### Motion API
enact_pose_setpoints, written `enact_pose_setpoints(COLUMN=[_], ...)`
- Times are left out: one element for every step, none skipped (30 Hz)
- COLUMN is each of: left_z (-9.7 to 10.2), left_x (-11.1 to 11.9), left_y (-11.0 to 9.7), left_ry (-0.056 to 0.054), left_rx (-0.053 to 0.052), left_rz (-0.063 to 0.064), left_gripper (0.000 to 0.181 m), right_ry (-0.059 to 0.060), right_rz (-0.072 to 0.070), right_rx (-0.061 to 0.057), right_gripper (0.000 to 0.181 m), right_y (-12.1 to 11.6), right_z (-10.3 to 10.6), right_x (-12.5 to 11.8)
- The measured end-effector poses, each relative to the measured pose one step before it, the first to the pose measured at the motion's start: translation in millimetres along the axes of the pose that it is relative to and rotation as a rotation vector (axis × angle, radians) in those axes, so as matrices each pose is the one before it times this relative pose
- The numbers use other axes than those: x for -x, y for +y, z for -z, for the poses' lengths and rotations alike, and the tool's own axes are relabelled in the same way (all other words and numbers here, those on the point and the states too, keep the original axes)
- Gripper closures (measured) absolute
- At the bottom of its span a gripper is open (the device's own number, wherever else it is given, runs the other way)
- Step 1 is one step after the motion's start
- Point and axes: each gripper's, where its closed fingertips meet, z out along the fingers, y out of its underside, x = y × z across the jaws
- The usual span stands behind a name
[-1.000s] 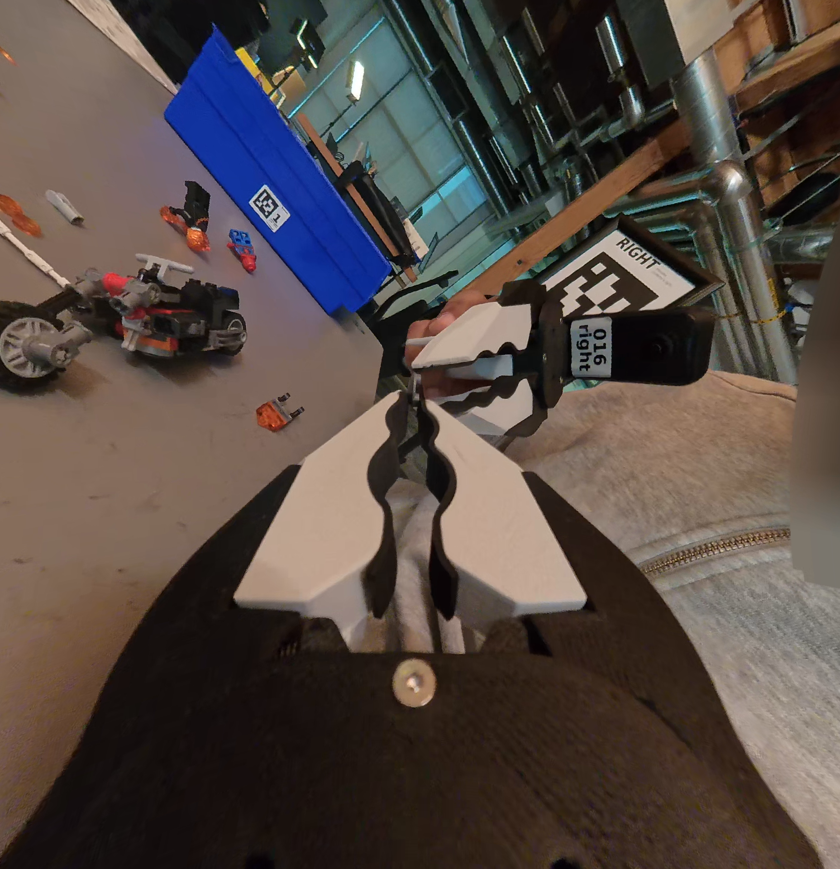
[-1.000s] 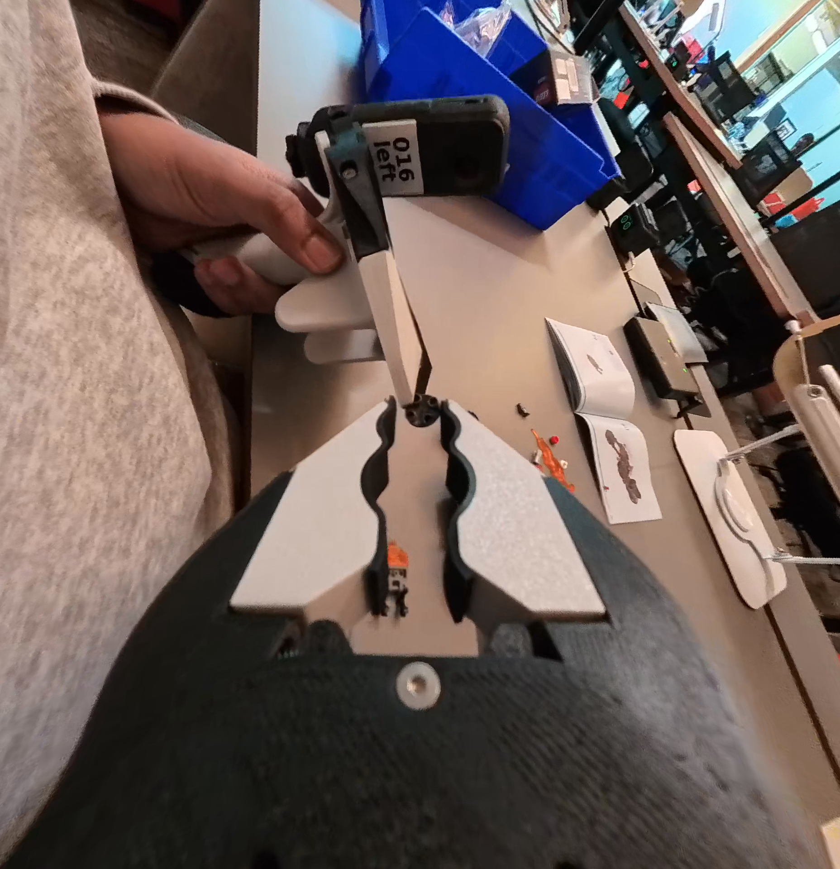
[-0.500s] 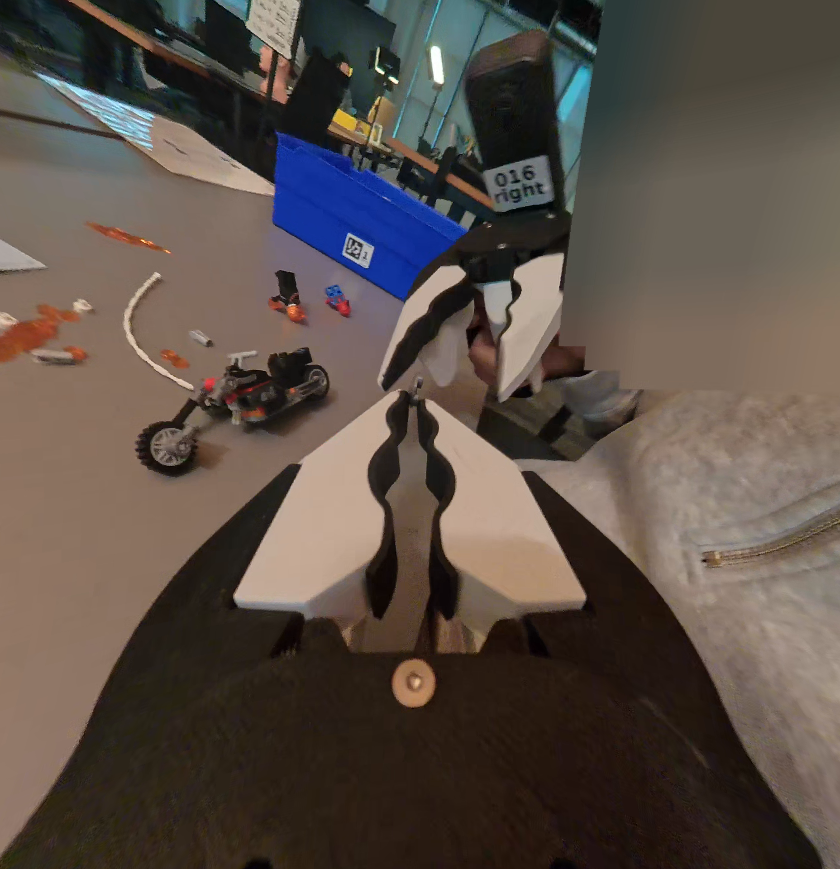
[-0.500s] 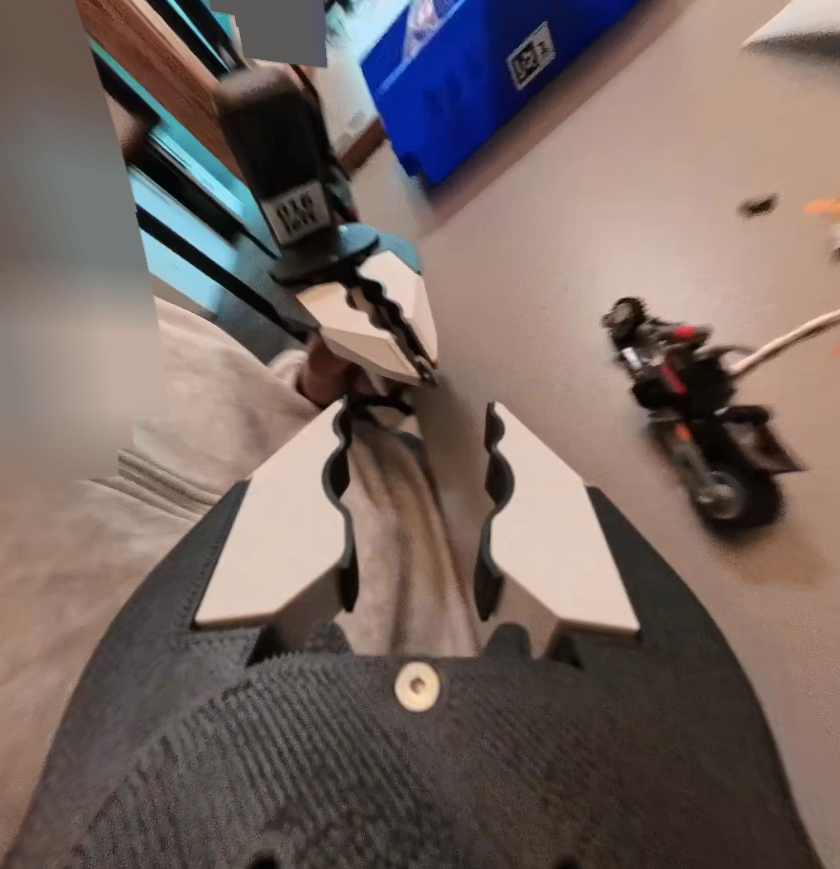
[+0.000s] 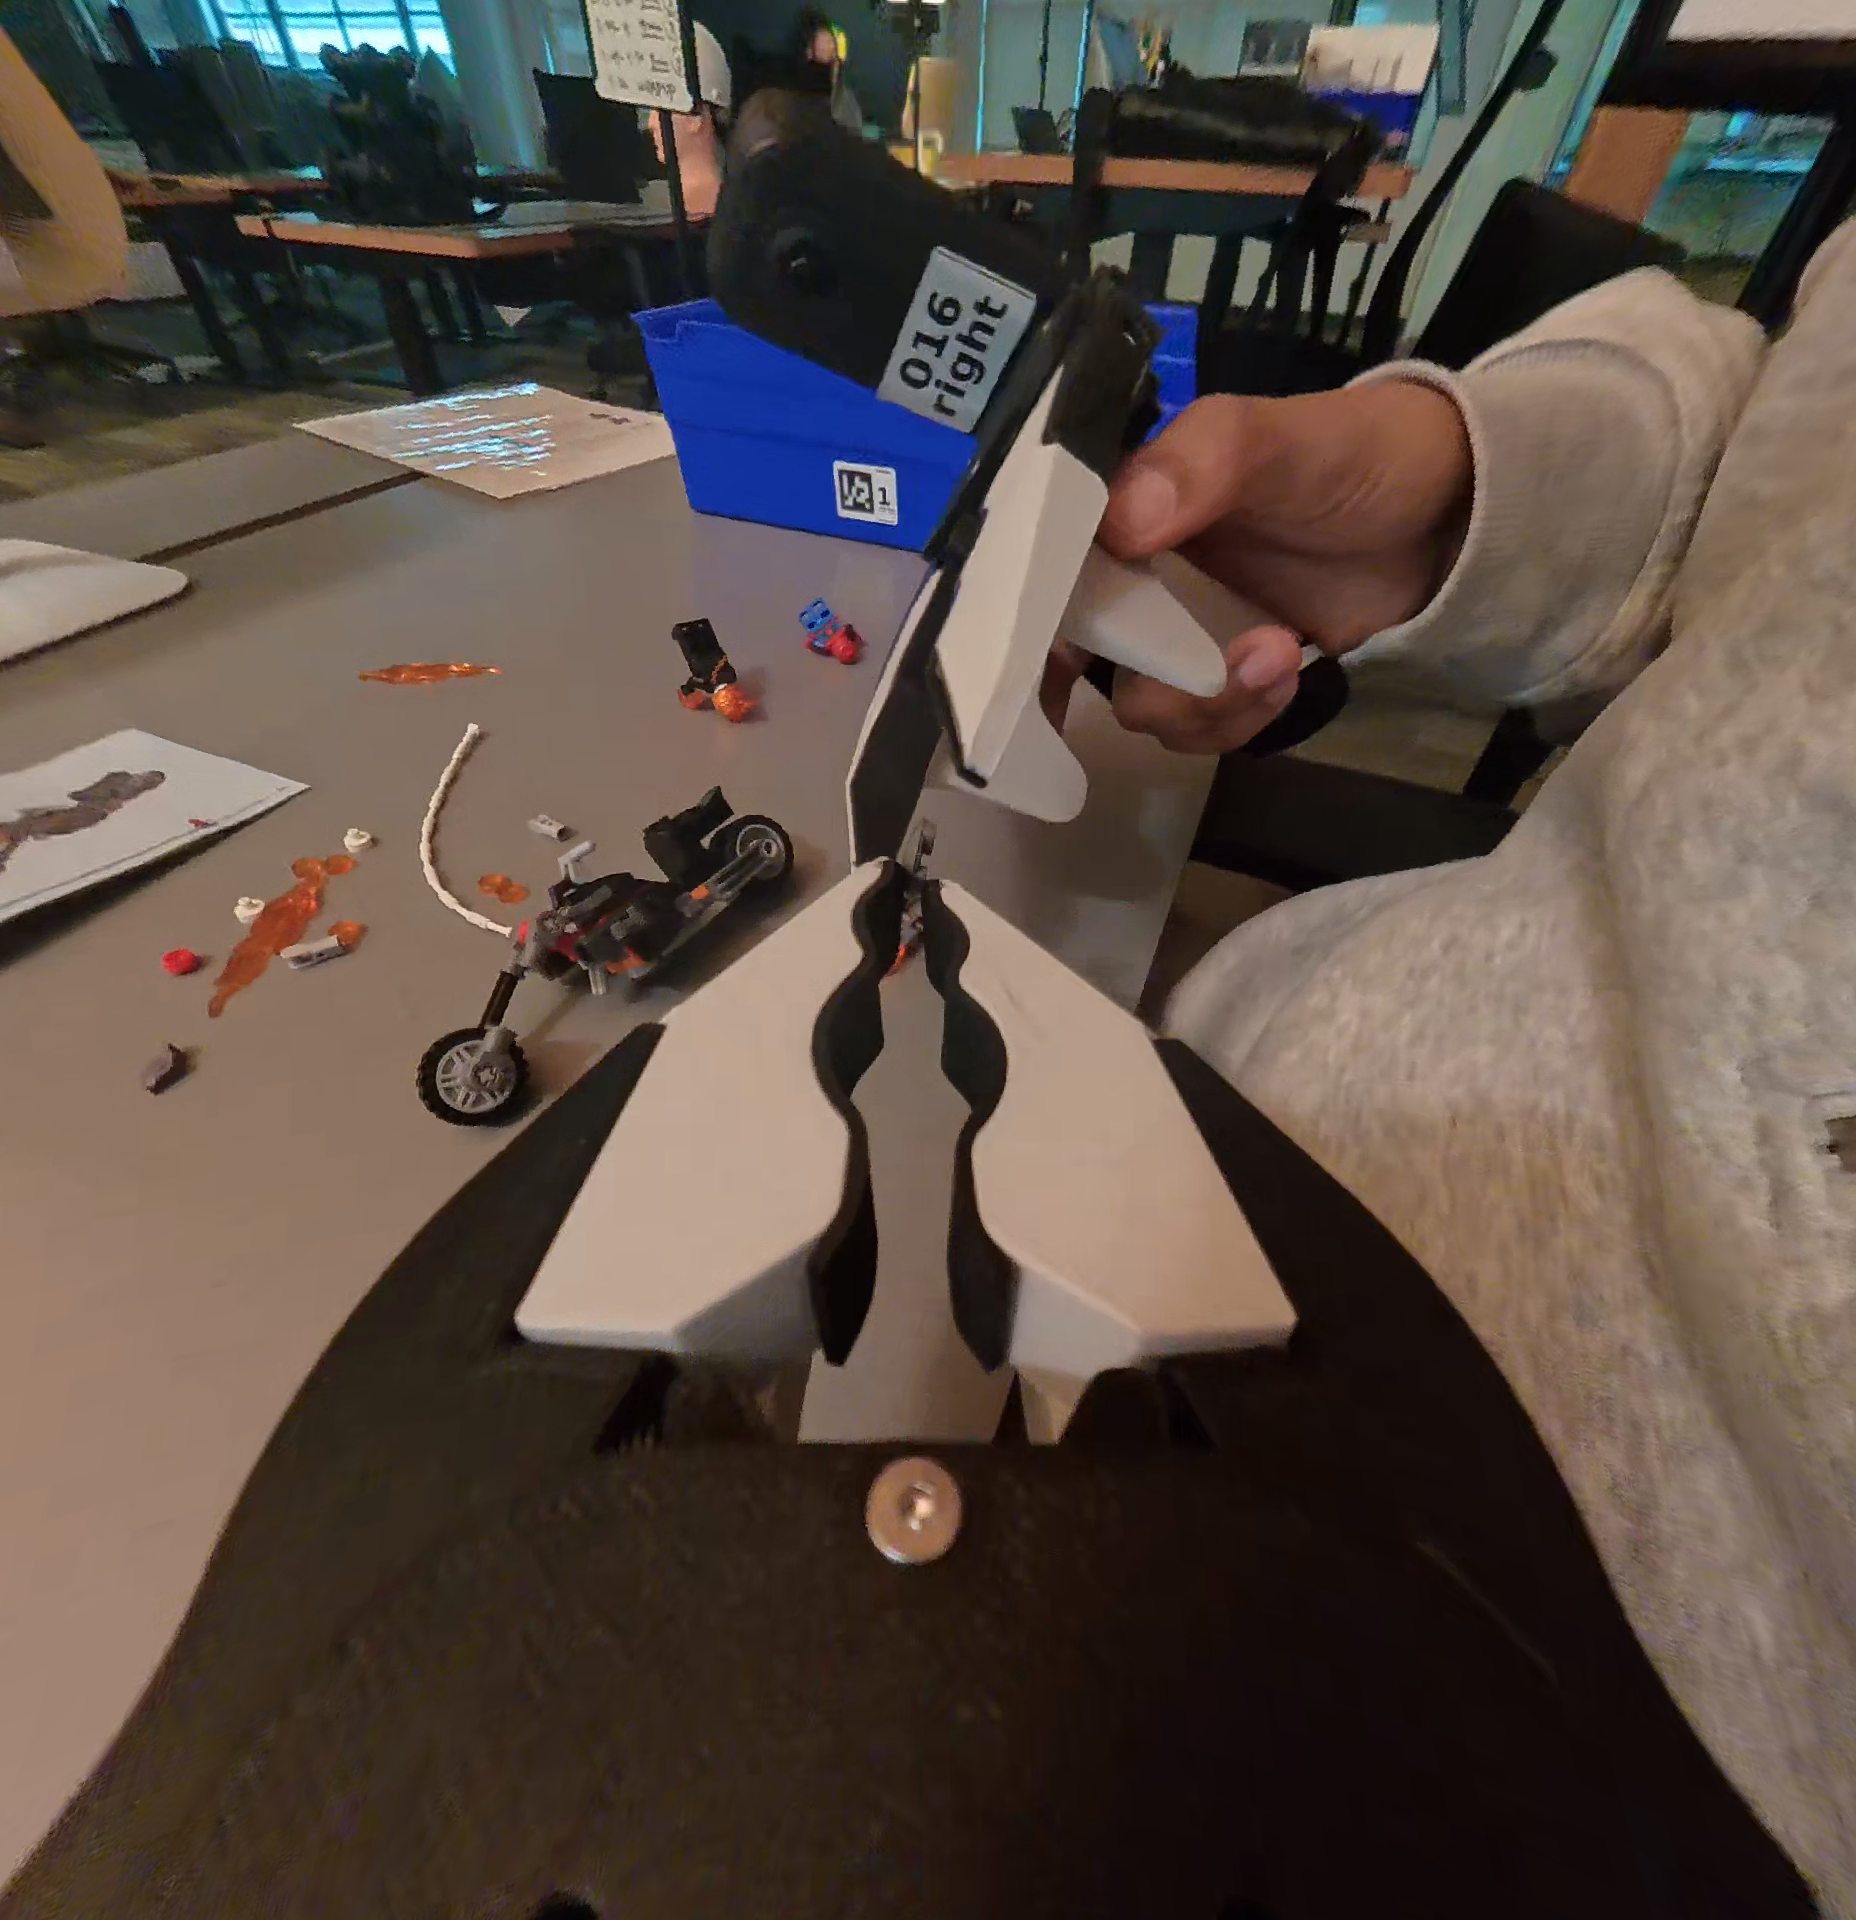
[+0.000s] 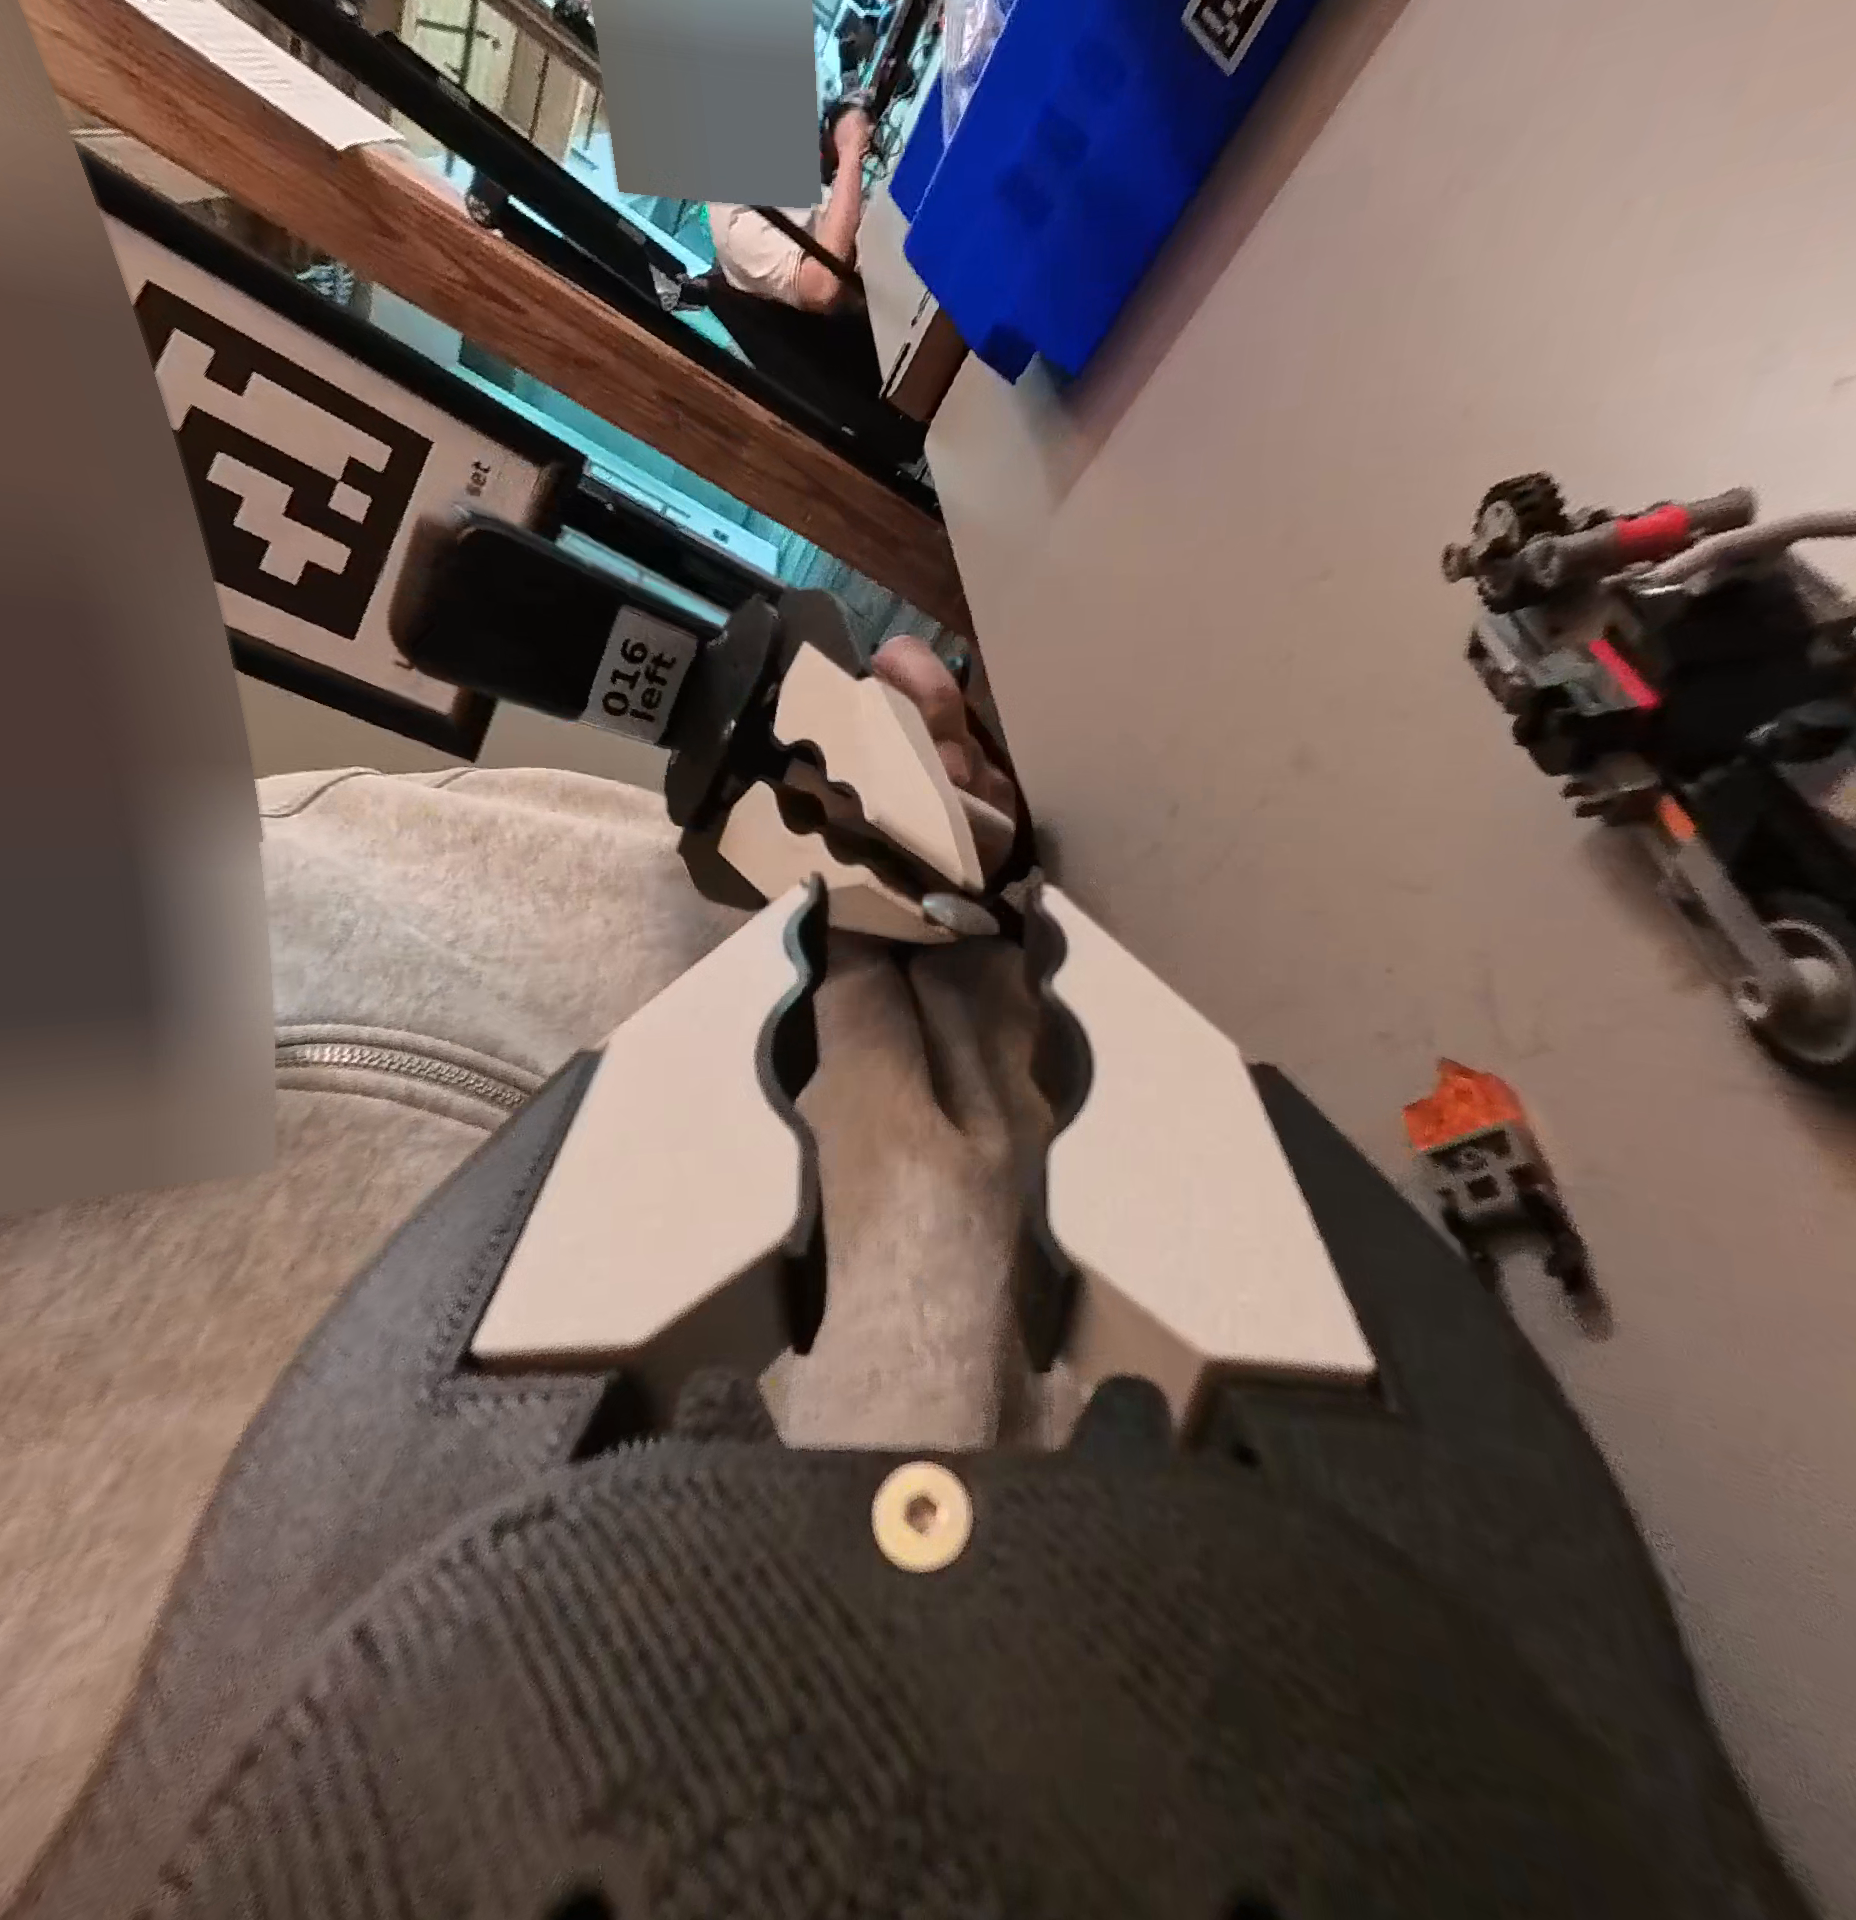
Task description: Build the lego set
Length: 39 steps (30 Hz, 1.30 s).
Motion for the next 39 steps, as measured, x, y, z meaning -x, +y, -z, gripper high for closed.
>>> enact_pose_setpoints(left_z=[-0.55,-0.34,-0.07,0.07,0.26,0.05,-0.24,-0.29,-0.28,-0.42,-0.36,-0.36,-0.44,-0.49,-0.41,0.04,0.85,2.16,3.63,4.94,5.88,6.18,5.86,5.17,4.07,3.03,1.94,1.03,0.4,-0.26,-0.63,-0.89,-0.59,-0.36,0.0,0.35,0.63,0.77,0.93], left_x=[-0.86,-0.44,-0.28,-0.35,-0.37,-0.24,-0.31,-0.79,-0.77,-0.85,-0.49,0.02,0.02,0.46,1.5,1.81,1.98,1.61,2.88,4.91,5.81,5.55,5.01,4.34,3.53,2.85,2.21,1.63,0.73,-0.14,-0.55,-0.57,-0.48,-0.21,-0.03,0.22,0.26,0.43,0.71], left_y=[0.35,0.2,-0.13,-0.23,-0.42,-0.26,0.36,0.26,0.06,0.1,0.01,0.34,0.53,0.6,0.79,0.66,-0.23,-1.91,-3.52,-4.9,-5.37,-5.73,-5.7,-4.97,-3.92,-2.68,-1.41,-0.72,-0.31,0.51,0.96,1.12,0.76,0.43,0.0,-0.38,-0.84,-0.75,-0.84], left_ry=[-0.0057,-0.0052,-0.0044,-0.003,-0.0019,-0.002,-0.0011,0.0008,-0.0001,-0.0003,-0.0012,-0.0023,0.0008,0.0013,-0.0004,0.0036,0.0097,0.0193,0.0176,0.0084,0.0078,0.0125,0.0163,0.0166,0.015,0.0108,0.0066,0.0027,0.0006,0.0009,0.0008,0.0005,-0.0008,-0.0006,0.0003,0.0008,0.0024,0.0023,0.0011], left_rx=[0.0051,0.0039,0.0017,-0.0001,-0.0011,-0.0002,0.0036,0.0022,0.0016,0.0023,0.0005,0.0021,0.0015,0.0009,0.0001,-0.0034,-0.0106,-0.0167,-0.025,-0.0334,-0.0388,-0.0413,-0.0402,-0.0352,-0.0282,-0.0191,-0.011,-0.006,-0.0026,0.0019,0.0061,0.0073,0.0054,0.0032,0.0,-0.0035,-0.0057,-0.0056,-0.0049], left_rz=[-0.0149,-0.0126,-0.0099,-0.0077,-0.0065,-0.0059,-0.0055,-0.0064,-0.0068,-0.0069,-0.0055,-0.0017,0.0034,0.0106,0.0173,0.0234,0.0318,0.0389,0.0442,0.0489,0.0532,0.057,0.0563,0.0517,0.0437,0.0341,0.0234,0.0142,0.0066,0.0008,-0.0029,-0.0041,-0.0045,-0.0033,-0.0001,0.0034,0.0055,0.0066,0.0063], left_gripper=[0.179,0.179,0.179,0.179,0.179,0.179,0.179,0.179,0.179,0.179,0.179,0.179,0.179,0.179,0.177,0.172,0.164,0.158,0.154,0.15,0.148,0.147,0.145,0.143,0.143,0.142,0.142,0.142,0.142,0.142,0.142,0.142,0.142,0.142,0.142,0.142,0.142,0.142,0.142], right_ry=[-0.0102,-0.0045,-0.0007,0.0,-0.0021,-0.0037,-0.001,0.0034,0.0055,0.0057,0.0037,0.0023,0.0032,0.0028,-0.0057,-0.0154,-0.0109,0.0025,0.0186,0.0335,0.0398,0.0432,0.0446,0.0448,0.045,0.0409,0.0399,0.0408,0.0327,0.0234,0.0143,0.0064,-0.0007,-0.0044,-0.0033,0.0005,0.005,0.0054,0.005], right_rz=[-0.0085,-0.0063,-0.0039,-0.0031,-0.0031,-0.0026,-0.0019,-0.0007,0.0004,0.0012,0.0023,0.0013,0.0021,0.0061,0.0118,0.018,0.0238,0.0346,0.0479,0.0566,0.0652,0.0717,0.0764,0.0789,0.0756,0.0694,0.0612,0.0526,0.0459,0.0381,0.0296,0.0199,0.0112,0.0039,0.0002,0.0002,-0.0001,-0.001,-0.0022], right_rx=[0.008,0.0063,0.0039,0.0025,0.0026,0.003,0.0039,0.0059,0.0066,0.0056,0.0032,0.0014,0.0013,0.0,-0.0057,-0.0128,-0.0141,-0.0076,0.003,0.0139,0.0245,0.0351,0.043,0.0484,0.0527,0.0535,0.048,0.0372,0.0241,0.0153,0.0044,-0.0025,-0.003,-0.002,-0.0003,0.0015,0.0034,0.0054,0.0059], right_gripper=[0.147,0.149,0.153,0.156,0.158,0.16,0.161,0.163,0.165,0.167,0.168,0.168,0.168,0.168,0.168,0.168,0.168,0.168,0.168,0.168,0.168,0.168,0.168,0.168,0.168,0.168,0.168,0.168,0.168,0.168,0.168,0.167,0.168,0.167,0.167,0.167,0.166,0.165,0.163], right_y=[1.44,1.25,0.87,0.55,0.36,0.33,0.5,0.69,0.89,0.67,0.38,0.02,0.02,-0.23,-1.03,-2.13,-2.06,-0.85,1.19,3.31,5.67,7.7,9.09,9.78,10.12,9.64,8.29,6.37,4.28,3.05,1.44,0.59,0.42,0.31,0.61,0.82,0.93,0.9,0.84], right_z=[-1.03,-0.55,-0.04,0.15,0.28,0.35,0.16,0.09,0.0,0.1,0.16,0.18,0.25,0.25,0.55,0.73,1.43,1.9,2.23,2.11,1.24,-0.17,-1.69,-2.92,-3.65,-4.07,-3.9,-3.21,-2.4,-1.63,-0.88,-0.14,0.38,0.52,0.88,0.97,1.07,1.01,0.9], right_x=[0.45,-0.38,-0.89,-0.71,-0.21,0.15,-0.07,-0.77,-1.05,-0.99,-0.71,-0.52,-0.61,-0.42,1.01,2.79,2.26,0.27,-2.18,-4.08,-4.33,-3.87,-3.0,-2.09,-1.67,-0.89,-0.99,-1.74,-1.46,-1.11,-0.71,-0.46,-0.23,-0.19,-0.64,-1.08,-1.66,-1.63,-1.37])
